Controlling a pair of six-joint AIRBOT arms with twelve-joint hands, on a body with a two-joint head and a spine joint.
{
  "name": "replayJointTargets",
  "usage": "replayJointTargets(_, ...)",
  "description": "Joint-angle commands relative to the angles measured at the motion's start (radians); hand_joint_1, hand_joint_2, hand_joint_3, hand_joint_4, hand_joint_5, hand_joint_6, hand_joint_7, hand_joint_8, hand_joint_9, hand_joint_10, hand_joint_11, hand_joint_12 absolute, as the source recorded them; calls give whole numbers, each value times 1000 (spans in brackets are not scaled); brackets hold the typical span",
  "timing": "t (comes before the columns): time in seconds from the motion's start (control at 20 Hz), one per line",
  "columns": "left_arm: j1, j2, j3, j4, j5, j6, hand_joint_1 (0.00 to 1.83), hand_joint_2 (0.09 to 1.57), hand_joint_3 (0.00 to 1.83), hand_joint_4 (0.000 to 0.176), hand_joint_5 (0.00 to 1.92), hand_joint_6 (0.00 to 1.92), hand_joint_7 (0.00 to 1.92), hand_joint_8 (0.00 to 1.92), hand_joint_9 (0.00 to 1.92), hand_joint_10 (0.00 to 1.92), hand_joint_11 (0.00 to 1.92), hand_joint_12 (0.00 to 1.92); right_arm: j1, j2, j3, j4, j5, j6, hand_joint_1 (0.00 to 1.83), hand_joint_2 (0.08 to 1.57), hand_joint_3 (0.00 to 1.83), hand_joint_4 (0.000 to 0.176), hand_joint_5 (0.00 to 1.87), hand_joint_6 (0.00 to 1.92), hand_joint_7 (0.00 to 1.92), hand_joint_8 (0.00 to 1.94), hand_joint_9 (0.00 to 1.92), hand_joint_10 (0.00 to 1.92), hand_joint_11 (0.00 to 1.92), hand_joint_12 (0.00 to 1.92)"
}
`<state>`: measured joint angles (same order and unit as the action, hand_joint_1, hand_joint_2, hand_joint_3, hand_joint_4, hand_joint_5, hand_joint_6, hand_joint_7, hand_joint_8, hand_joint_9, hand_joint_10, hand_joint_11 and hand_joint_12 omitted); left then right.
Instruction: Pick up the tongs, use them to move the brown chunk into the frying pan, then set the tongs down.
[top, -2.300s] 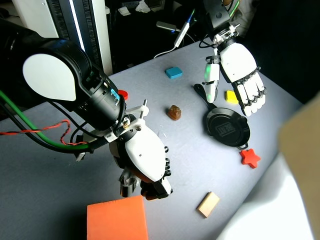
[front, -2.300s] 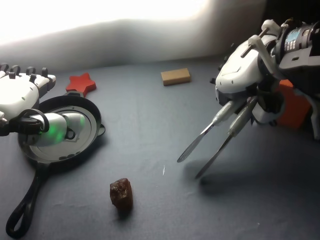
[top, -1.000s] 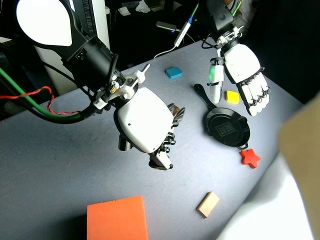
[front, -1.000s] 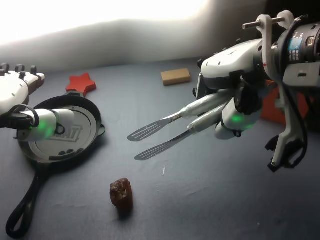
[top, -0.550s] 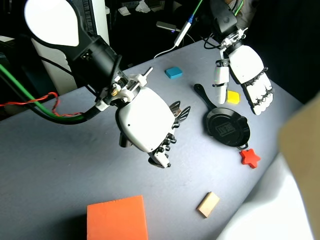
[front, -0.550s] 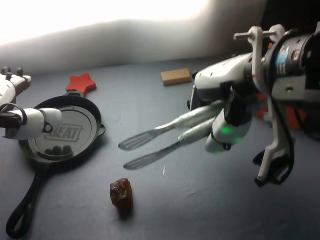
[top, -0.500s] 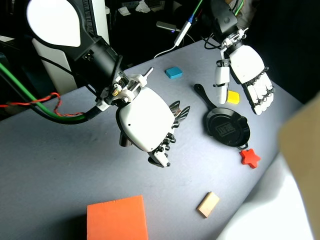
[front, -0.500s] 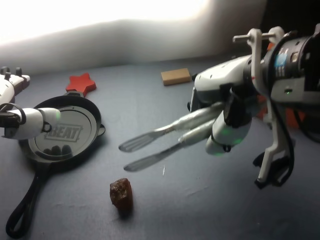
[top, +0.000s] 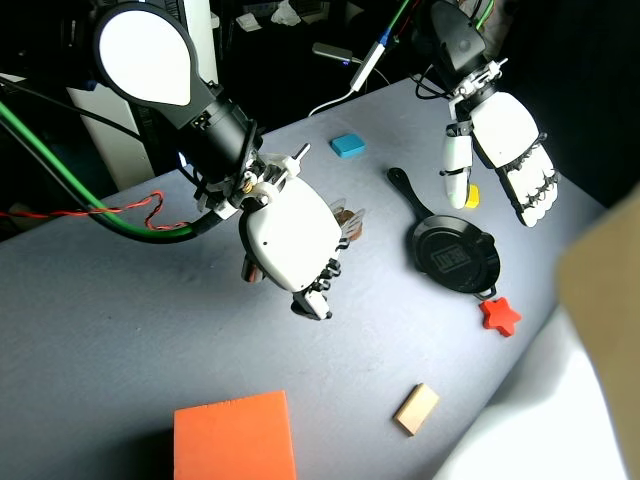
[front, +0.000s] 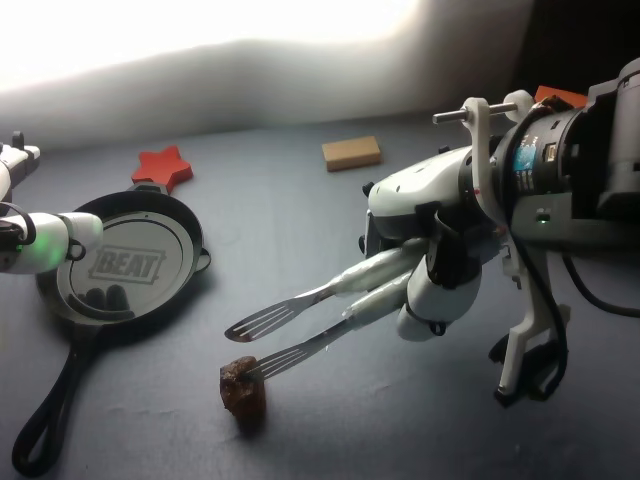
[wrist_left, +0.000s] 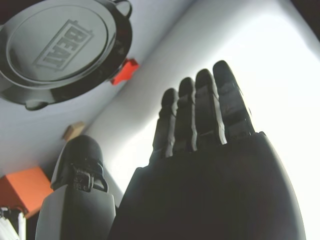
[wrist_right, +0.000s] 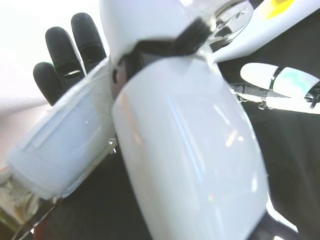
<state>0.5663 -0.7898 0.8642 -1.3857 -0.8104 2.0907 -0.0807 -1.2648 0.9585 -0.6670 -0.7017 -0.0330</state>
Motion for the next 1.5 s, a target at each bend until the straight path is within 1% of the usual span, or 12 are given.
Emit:
replayJointTargets(0.0,-3,5,13,54,-74,-1,0,1250,0,0,125,9,134,3,114,6,0,349,-2,1,-3,-34,50,6,1068,1175,0,0,813,12,852,2,700,310,205,1395)
replayJointTargets(0.1,-2,4,15,54,-74,-1,0,1251,1,0,116,4,133,2,114,5,0,356,-6,-2,-3,-34,50,7,1057,1167,0,0,803,7,850,1,702,308,205,1400)
replayJointTargets(0.15,-2,4,15,54,-74,-1,0,1251,1,0,108,0,132,2,113,5,0,357,-8,-4,-3,-33,50,7,1052,1172,0,0,783,1,830,0,683,303,175,1421)
replayJointTargets(0.2,-2,4,14,54,-74,-1,0,1251,1,0,115,4,136,3,115,5,0,359,-9,-6,-3,-33,50,10,1068,1147,0,0,809,12,858,10,713,308,221,1399)
replayJointTargets(0.4,-2,4,13,54,-73,-2,0,1240,0,0,131,7,148,3,130,7,0,416,-14,-17,-3,-33,50,15,1071,1140,0,0,793,4,848,4,704,296,214,1389)
replayJointTargets(0.65,-2,2,16,54,-73,-2,0,1240,0,0,134,4,135,2,117,1,0,366,-21,-23,-2,-33,51,14,1054,1130,0,0,780,0,853,5,717,292,226,1405)
replayJointTargets(0.8,-1,1,16,54,-73,-2,0,1236,0,0,137,4,154,6,137,8,0,401,-21,-32,5,-33,53,14,1049,1129,0,0,777,1,851,3,712,286,216,1397)
replayJointTargets(0.95,-2,1,14,54,-73,-4,0,1242,0,0,129,0,140,0,121,0,0,376,-19,-41,20,-33,54,14,1024,1144,0,0,751,0,829,0,696,283,183,1428)
replayJointTargets(1.15,-6,1,11,54,-73,-4,0,1252,5,0,119,0,135,0,119,0,0,368,-6,-40,24,-33,54,10,1031,1146,0,0,742,0,810,0,673,285,152,1446)
replayJointTargets(1.2,-7,1,9,54,-73,-4,0,1259,6,0,109,1,122,2,106,2,0,319,-2,-39,23,-33,52,10,1029,1148,1,0,739,0,807,0,669,283,146,1443)
replayJointTargets(1.4,-10,1,7,54,-73,-5,0,1244,0,0,102,0,116,0,98,0,0,287,4,-34,24,-33,51,10,1016,1143,0,0,737,5,804,4,670,284,147,1444)
replayJointTargets(1.45,-10,1,7,54,-73,-5,0,1242,0,0,103,0,119,1,102,2,0,307,4,-33,24,-33,51,10,1018,1143,0,0,735,4,803,4,669,283,147,1441)
